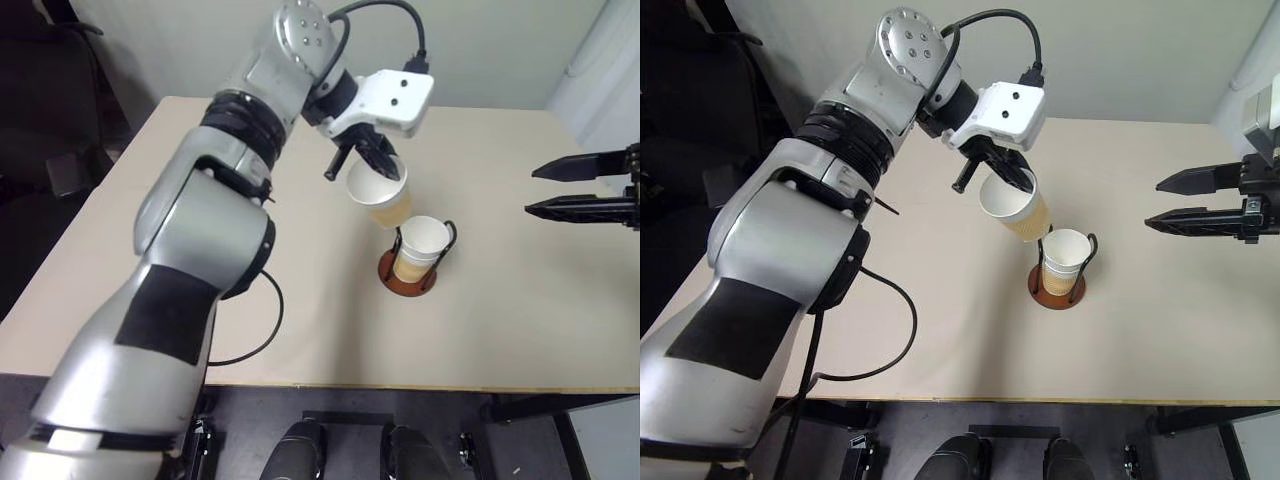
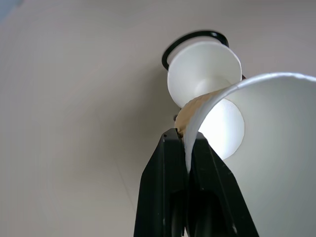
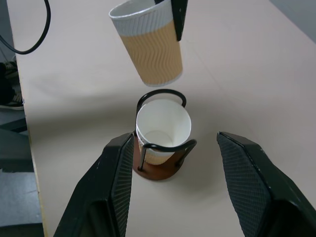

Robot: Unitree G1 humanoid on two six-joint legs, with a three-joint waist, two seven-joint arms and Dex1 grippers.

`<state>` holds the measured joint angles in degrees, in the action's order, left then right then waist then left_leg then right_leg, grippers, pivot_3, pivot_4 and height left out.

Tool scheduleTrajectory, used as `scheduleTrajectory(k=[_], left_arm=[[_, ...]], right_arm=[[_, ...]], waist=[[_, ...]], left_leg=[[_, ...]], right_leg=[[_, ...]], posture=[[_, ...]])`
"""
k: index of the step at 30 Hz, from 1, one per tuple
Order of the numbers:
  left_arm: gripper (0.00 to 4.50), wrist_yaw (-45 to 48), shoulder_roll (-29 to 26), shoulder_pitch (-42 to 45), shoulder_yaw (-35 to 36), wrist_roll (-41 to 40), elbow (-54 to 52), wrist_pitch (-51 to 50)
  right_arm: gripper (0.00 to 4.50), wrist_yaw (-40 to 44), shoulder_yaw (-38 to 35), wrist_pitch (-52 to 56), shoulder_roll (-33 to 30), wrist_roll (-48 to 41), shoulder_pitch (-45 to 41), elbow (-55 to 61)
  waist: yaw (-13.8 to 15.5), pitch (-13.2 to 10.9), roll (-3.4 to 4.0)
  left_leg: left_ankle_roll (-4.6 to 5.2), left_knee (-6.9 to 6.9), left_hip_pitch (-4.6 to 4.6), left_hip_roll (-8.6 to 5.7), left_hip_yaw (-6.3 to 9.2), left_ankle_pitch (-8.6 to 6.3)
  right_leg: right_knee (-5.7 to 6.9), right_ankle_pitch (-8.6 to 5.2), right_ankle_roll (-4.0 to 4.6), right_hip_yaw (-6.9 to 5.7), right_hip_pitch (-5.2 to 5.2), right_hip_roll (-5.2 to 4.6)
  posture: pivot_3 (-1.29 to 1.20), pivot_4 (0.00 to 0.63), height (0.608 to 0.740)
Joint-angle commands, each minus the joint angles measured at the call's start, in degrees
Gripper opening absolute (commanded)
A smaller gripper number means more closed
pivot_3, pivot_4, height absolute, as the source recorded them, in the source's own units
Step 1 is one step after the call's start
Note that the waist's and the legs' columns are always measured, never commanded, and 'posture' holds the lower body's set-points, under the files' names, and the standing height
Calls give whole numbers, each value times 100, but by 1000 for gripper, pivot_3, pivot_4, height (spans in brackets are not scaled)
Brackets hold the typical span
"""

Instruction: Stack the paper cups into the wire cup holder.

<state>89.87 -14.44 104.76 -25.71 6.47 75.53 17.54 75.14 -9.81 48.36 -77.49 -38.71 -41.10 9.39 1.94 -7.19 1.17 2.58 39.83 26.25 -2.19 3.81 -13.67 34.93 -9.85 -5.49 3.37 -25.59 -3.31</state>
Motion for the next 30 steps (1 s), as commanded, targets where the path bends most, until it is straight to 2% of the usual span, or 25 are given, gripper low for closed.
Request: scheduleTrajectory(k=[1, 14, 30], left_arm=[[31, -47, 86, 332, 325, 76, -39, -4], [31, -214, 516, 221, 687, 404, -36, 44], [31, -557, 598, -55, 705, 845, -15, 251]], right_arm=[[2659, 42, -222, -37, -172, 7, 11, 49], [2659, -15, -513, 99, -237, -83, 291, 208], [2659, -91, -639, 244, -255, -149, 433, 328]], waist=[[2, 1, 0], [5, 0, 0], [13, 0, 0]], left_leg=[[1, 1, -2, -2, -4, -1], [15, 18, -9, 0, -6, -12], [16, 22, -13, -2, -13, -11]], right_leg=[[0, 0, 0, -3, 1, 3], [2, 1, -7, 8, 13, -5], [4, 4, -12, 7, 16, -2]], posture=[[0, 150, 740], [0, 150, 740], [0, 150, 740]])
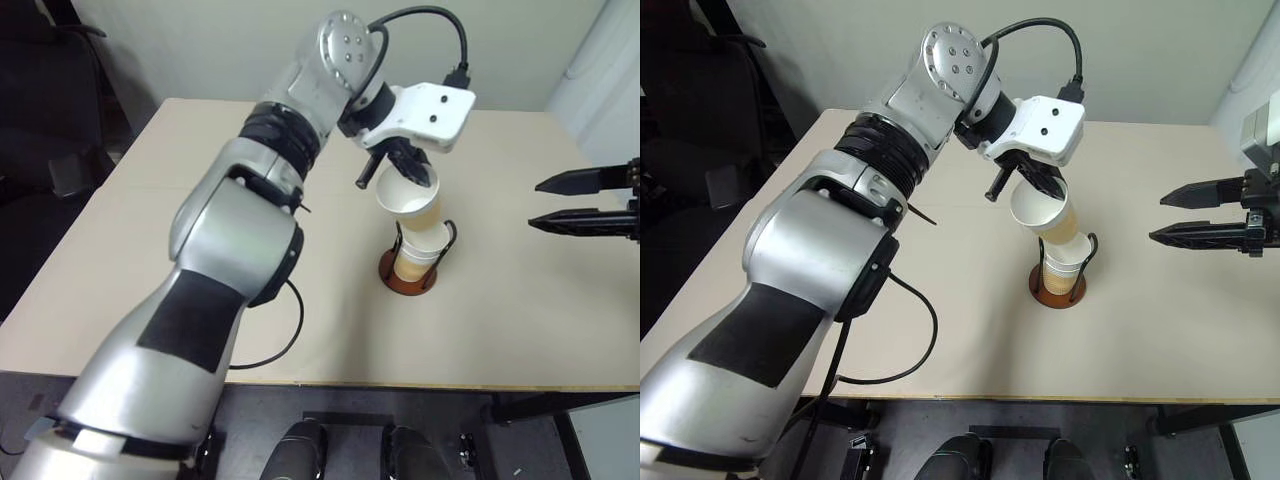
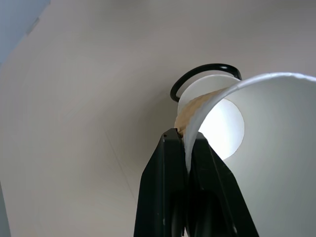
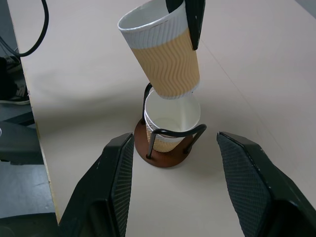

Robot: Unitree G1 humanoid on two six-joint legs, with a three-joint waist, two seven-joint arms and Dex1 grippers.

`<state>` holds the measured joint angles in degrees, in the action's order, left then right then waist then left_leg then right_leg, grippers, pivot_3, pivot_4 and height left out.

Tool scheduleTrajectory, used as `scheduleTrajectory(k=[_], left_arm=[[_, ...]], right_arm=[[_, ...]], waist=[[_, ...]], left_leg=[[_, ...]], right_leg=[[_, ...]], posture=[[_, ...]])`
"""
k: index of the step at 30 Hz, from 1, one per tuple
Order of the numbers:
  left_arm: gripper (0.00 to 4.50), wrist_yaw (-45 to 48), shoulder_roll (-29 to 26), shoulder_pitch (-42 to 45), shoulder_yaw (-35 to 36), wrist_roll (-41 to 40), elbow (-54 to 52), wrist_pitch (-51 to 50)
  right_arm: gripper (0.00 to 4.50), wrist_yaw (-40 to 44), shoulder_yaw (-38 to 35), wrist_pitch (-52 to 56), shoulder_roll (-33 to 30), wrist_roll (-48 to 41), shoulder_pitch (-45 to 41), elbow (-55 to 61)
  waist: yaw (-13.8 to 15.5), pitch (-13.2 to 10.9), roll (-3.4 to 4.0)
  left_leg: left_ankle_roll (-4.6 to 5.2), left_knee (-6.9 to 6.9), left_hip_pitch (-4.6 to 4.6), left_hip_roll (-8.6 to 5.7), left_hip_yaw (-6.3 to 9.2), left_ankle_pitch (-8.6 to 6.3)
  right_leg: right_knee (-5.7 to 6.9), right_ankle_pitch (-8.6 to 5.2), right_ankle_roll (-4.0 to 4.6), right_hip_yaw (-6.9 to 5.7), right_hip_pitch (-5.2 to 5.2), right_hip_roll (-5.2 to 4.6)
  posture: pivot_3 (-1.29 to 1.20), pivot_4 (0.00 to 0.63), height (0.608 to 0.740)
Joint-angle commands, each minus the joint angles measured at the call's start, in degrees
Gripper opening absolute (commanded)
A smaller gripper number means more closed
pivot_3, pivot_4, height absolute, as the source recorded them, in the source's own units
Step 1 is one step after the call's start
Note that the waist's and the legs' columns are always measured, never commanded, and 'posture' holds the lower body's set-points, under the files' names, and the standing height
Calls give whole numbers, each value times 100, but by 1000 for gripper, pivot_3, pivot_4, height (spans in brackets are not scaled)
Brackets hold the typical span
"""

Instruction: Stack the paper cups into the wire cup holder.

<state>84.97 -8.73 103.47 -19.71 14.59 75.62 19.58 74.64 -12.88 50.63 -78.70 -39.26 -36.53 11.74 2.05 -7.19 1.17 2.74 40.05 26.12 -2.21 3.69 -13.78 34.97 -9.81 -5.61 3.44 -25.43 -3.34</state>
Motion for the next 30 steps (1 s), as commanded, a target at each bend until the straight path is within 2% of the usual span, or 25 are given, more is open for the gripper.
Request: scheduleTrajectory(k=[1, 30], left_arm=[[31, -94, 39, 70, 114, 42, -23, 53], [31, -313, 349, -227, 77, 415, -2, 210]], right_arm=[[2659, -44, -334, 20, -133, -95, -23, 96], [2659, -186, -359, 104, -94, -250, 42, 305]], waist=[[2, 0, 0], [7, 1, 1]], left_leg=[[0, 0, 0, 2, 1, 0], [6, 6, -6, 1, -6, 2]], right_leg=[[0, 0, 0, 2, 0, -2], [5, 3, -5, 3, 5, -1]], posture=[[0, 150, 740], [0, 150, 740]])
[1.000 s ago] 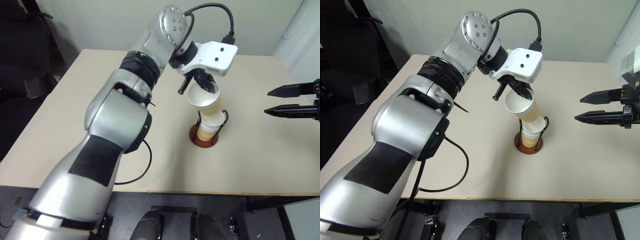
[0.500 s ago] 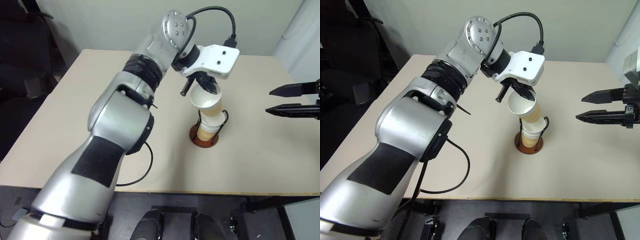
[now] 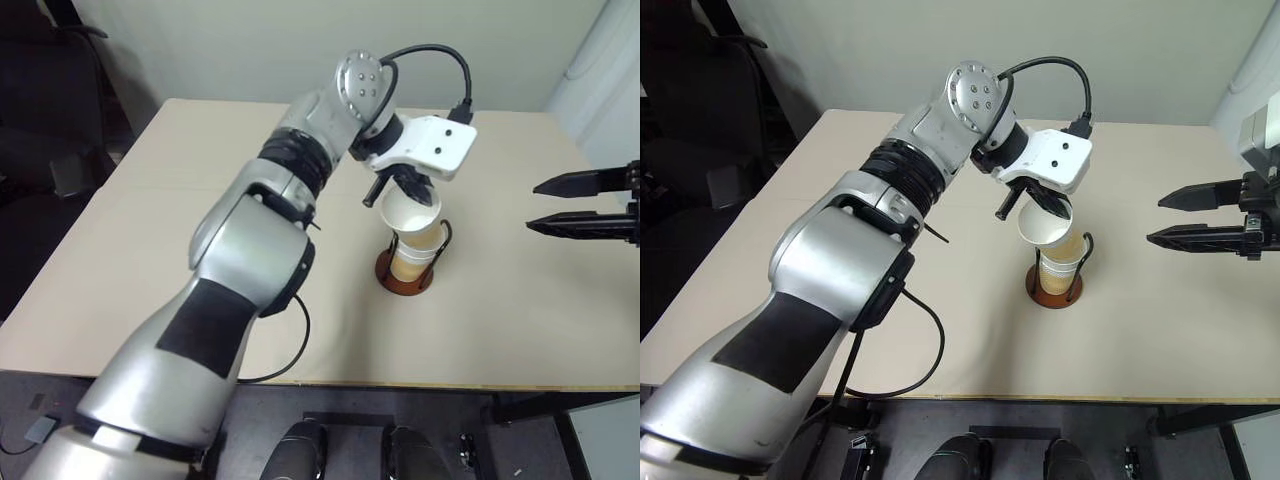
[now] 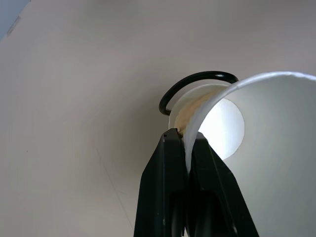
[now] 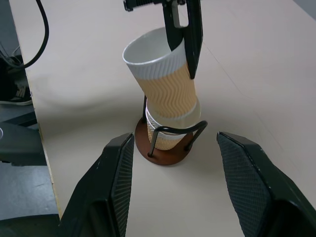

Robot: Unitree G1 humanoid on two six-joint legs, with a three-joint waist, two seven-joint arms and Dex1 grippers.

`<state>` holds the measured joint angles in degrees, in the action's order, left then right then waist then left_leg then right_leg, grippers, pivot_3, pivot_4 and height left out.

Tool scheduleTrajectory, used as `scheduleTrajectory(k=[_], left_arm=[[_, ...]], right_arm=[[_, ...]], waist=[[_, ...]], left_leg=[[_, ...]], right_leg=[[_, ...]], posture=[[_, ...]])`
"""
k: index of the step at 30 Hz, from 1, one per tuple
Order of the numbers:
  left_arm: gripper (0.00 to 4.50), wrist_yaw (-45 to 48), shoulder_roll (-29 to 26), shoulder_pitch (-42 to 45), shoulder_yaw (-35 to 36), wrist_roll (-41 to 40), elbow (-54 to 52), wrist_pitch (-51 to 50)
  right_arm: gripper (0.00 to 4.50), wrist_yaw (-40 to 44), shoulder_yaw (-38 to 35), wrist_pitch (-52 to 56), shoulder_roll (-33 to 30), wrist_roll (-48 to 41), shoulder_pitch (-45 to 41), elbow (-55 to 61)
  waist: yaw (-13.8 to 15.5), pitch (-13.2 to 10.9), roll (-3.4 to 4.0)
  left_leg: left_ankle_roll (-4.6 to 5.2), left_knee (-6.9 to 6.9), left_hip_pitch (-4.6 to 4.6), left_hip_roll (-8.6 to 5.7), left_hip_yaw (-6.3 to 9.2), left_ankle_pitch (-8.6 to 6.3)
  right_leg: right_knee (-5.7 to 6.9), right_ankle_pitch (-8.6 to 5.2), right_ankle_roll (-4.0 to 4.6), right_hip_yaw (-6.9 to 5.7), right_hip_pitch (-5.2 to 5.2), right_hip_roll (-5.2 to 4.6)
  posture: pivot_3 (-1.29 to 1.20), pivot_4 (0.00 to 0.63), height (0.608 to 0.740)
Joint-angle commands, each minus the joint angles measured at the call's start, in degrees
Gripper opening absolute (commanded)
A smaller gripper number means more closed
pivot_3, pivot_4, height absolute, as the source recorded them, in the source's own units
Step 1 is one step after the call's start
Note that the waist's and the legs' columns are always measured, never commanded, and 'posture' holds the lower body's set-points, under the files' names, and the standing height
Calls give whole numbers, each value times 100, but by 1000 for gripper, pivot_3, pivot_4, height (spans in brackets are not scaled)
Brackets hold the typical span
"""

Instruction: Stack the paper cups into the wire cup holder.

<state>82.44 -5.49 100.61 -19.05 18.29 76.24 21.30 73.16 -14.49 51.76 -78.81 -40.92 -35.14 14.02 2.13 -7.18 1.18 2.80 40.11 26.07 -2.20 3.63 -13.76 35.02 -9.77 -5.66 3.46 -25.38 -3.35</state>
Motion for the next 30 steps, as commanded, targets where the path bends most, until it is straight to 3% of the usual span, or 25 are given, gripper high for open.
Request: scheduleTrajectory(k=[1, 3, 6, 9, 15, 22, 30], left_arm=[[31, -116, 30, 61, -1, 74, -61, 33], [218, -218, 34, 74, -19, 141, -51, 21], [1023, -203, 33, 99, 9, 165, -38, -15], [2151, -231, 21, 138, 51, 172, -33, -10], [4360, -1205, 146, 268, 209, 135, -9, -96], [4464, -1978, 254, 291, 167, 261, 25, -39], [4464, -2116, 141, 370, 129, 370, 39, 27]], right_arm=[[2659, -41, -203, -4, -91, -89, -86, 80], [2659, -49, -210, 16, -104, -100, -73, 86], [2659, -55, -222, 38, -120, -120, -51, 96], [2659, -37, -228, 40, -144, -113, -22, 77], [2659, -41, -214, -2, -161, -69, -12, 48], [2659, -48, -269, -8, -165, -63, 57, 56], [2659, -48, -313, 25, -205, -72, 85, 60]], waist=[[0, 0, 0], [0, 0, 0], [0, 0, 0], [0, 0, 0], [3, 0, 0], [3, 0, 1], [3, 0, 0]], left_leg=[[0, 0, 0, 0, 0, 0], [1, 1, 0, 0, 0, 0], [1, 1, 0, 0, 0, 1], [1, 1, 0, 0, 0, 1], [1, 1, 0, 0, -1, 1], [0, 0, -4, 0, -1, 2], [-2, 1, -5, -1, -1, 4]], right_leg=[[0, 0, 0, 2, 0, -1], [1, 0, 0, 1, 0, 0], [0, 0, -1, 1, 0, -1], [0, 0, 0, 0, 0, -1], [0, 1, -1, 0, 0, -1], [0, 1, -2, 0, 5, -1], [0, 2, -3, 1, 6, 0]], posture=[[0, 150, 740], [0, 150, 740], [0, 150, 740], [0, 150, 740], [0, 150, 740], [0, 150, 740], [0, 150, 740]])
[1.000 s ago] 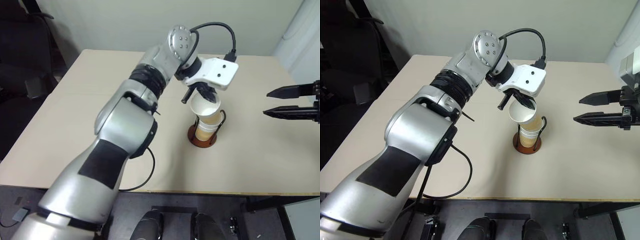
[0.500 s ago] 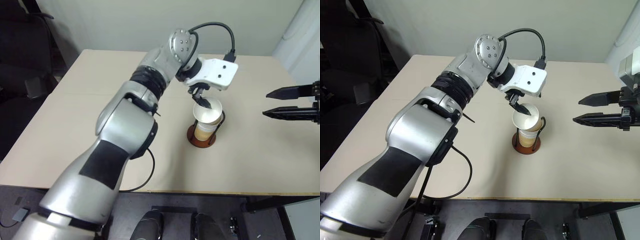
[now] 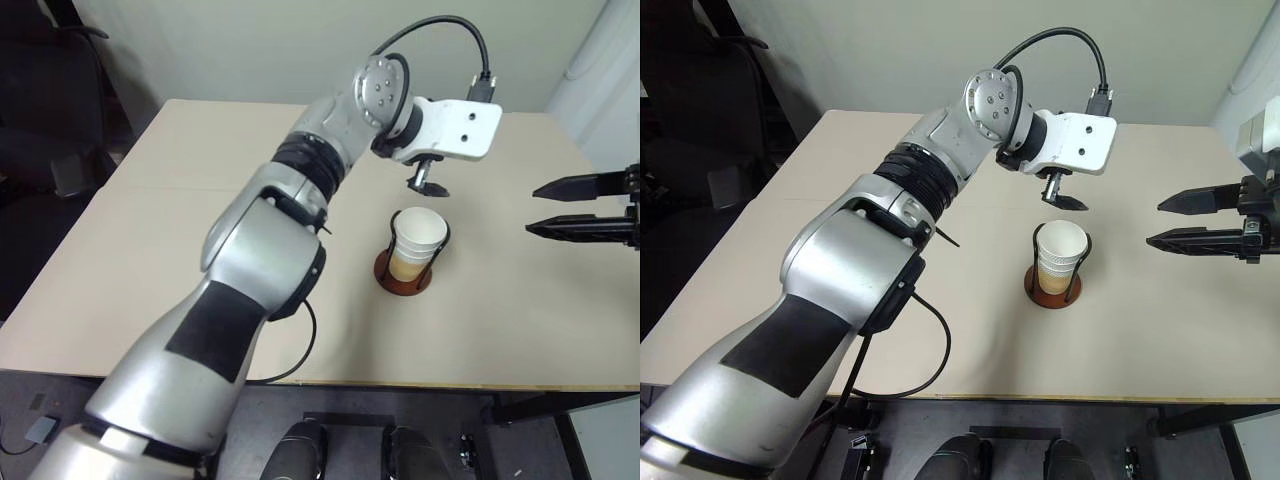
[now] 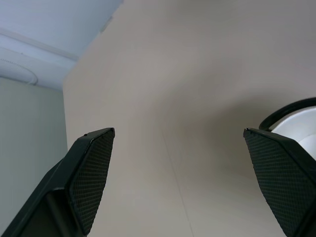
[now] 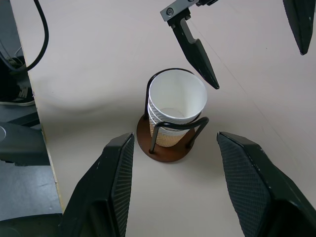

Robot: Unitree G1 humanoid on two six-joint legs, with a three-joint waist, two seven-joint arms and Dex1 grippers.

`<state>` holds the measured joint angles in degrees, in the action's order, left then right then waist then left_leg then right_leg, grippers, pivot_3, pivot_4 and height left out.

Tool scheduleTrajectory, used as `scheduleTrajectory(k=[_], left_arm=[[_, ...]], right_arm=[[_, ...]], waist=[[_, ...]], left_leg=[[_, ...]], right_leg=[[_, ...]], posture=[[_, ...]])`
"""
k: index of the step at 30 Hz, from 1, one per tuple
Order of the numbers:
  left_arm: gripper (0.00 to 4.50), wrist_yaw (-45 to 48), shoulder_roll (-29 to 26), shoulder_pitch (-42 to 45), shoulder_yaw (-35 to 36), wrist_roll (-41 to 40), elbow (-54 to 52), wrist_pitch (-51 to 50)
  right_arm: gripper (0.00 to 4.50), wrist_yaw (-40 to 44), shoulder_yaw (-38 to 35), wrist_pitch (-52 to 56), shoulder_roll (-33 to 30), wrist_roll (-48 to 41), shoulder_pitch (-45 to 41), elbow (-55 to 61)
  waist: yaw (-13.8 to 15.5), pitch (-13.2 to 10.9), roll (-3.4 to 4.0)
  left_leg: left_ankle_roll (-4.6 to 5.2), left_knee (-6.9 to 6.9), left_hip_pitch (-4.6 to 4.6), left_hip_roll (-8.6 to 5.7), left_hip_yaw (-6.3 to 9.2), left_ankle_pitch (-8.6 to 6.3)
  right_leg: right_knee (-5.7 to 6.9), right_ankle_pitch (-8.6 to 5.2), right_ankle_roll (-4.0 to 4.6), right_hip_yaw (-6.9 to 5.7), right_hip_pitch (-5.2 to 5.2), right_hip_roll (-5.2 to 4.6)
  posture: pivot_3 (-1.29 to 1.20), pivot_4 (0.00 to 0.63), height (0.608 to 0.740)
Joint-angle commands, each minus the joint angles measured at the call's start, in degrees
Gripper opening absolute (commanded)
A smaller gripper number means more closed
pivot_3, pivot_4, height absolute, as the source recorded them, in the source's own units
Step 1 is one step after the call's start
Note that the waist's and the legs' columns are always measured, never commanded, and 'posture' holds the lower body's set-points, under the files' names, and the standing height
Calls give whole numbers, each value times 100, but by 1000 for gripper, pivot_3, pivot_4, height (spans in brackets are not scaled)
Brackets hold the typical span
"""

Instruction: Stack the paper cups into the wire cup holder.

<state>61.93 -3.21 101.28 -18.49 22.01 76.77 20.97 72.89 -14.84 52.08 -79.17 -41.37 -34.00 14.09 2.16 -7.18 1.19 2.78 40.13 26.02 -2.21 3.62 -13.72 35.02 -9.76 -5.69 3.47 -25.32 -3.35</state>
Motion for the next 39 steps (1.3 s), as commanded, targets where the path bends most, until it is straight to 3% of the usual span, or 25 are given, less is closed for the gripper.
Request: scheduleTrajectory(k=[1, 5, 11, 17, 21, 27, 39], left_arm=[[4464, -52, -133, 329, 123, -40, -13, 32], [4464, 395, -523, 245, 570, -466, -23, -234], [4464, 1367, -1589, -513, 1343, -1221, -78, -1098], [4464, 2008, -2018, -1291, 2269, -2303, -533, -2176], [4464, 1773, -2003, -1856, 2663, -2851, -1104, -2693], [4464, 1731, -1980, -2406, 2703, -3305, -1971, -3546], [4464, 1256, -2871, -2524, 2965, -3771, -2461, -4167]], right_arm=[[2659, -36, -265, 1, -169, -34, -52, 59], [2659, -434, -177, 50, 7, -20, -200, 210], [2659, -1286, -344, 233, 578, 24, 41, 376], [2659, -1652, -557, -34, 1271, -49, 204, 94], [2659, -1685, -583, -277, 1601, 25, 272, -274], [2659, -1287, -393, -450, 1376, 233, 477, -705], [2659, -1349, 0, -733, 1770, 465, 378, -715]], waist=[[0, 0, 0], [-9, 2, 4], [-58, 9, 15], [3, 8, 17], [14, 11, 17], [-5, 9, 18], [-141, 7, 18]], left_leg=[[0, 0, 0, 0, 0, 0], [-2, -4, -1, 0, 0, 1], [-11, -7, -21, 4, 1, 13], [7, 9, 3, 0, 8, 38], [19, 11, -6, -9, 4, 44], [18, 5, -3, -7, -16, 80], [12, -17, -16, 4, -11, 92]], right_leg=[[0, 0, 0, 0, 0, 0], [0, 0, 1, 1, -2, 2], [15, 0, 5, 11, -1, 12], [27, 11, 8, -9, -10, 4], [15, 28, 7, -26, 12, 15], [14, 39, 5, -22, 4, 8], [3, 67, 61, -3, -6, 24]], posture=[[0, 150, 740], [0, 150, 740], [0, 150, 740], [0, 150, 740], [0, 150, 740], [0, 150, 740], [0, 150, 740]])
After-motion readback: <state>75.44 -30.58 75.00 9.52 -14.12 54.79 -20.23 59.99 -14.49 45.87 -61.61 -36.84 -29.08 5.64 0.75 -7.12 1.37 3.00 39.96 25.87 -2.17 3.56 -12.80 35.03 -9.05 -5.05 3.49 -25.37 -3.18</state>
